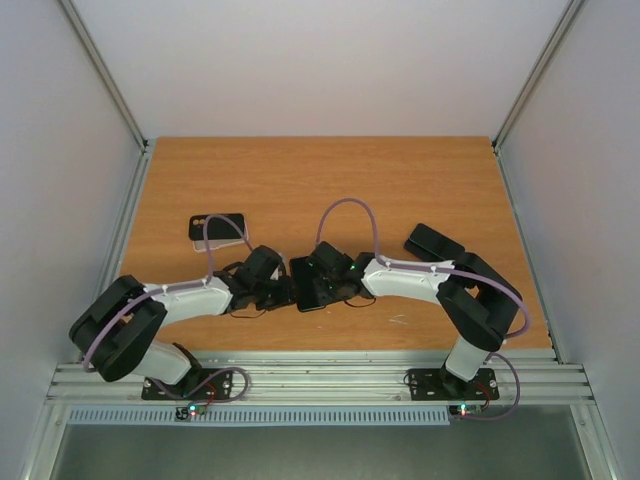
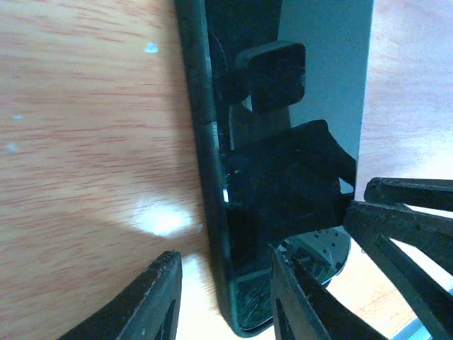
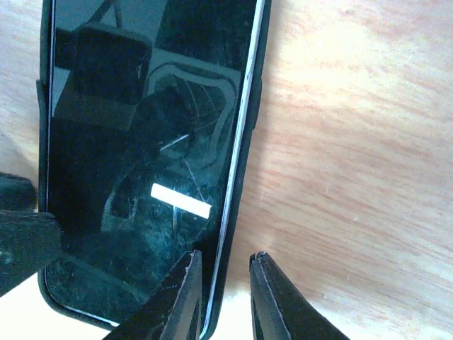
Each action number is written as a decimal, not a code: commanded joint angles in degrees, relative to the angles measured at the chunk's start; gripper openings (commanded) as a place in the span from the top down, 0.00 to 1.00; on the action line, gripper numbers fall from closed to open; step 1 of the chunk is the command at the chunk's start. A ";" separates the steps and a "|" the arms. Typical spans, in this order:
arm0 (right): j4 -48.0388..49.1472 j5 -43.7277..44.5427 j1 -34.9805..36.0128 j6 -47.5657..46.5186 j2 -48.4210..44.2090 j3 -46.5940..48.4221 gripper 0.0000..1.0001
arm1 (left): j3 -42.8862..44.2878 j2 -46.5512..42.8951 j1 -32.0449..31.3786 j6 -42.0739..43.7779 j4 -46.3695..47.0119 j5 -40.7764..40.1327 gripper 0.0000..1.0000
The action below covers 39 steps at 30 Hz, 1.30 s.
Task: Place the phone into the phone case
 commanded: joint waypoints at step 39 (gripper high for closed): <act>-16.53 -6.36 -3.92 -3.23 10.76 -2.15 0.82 | 5.14 8.63 -0.03 4.20 -5.59 -1.49 0.58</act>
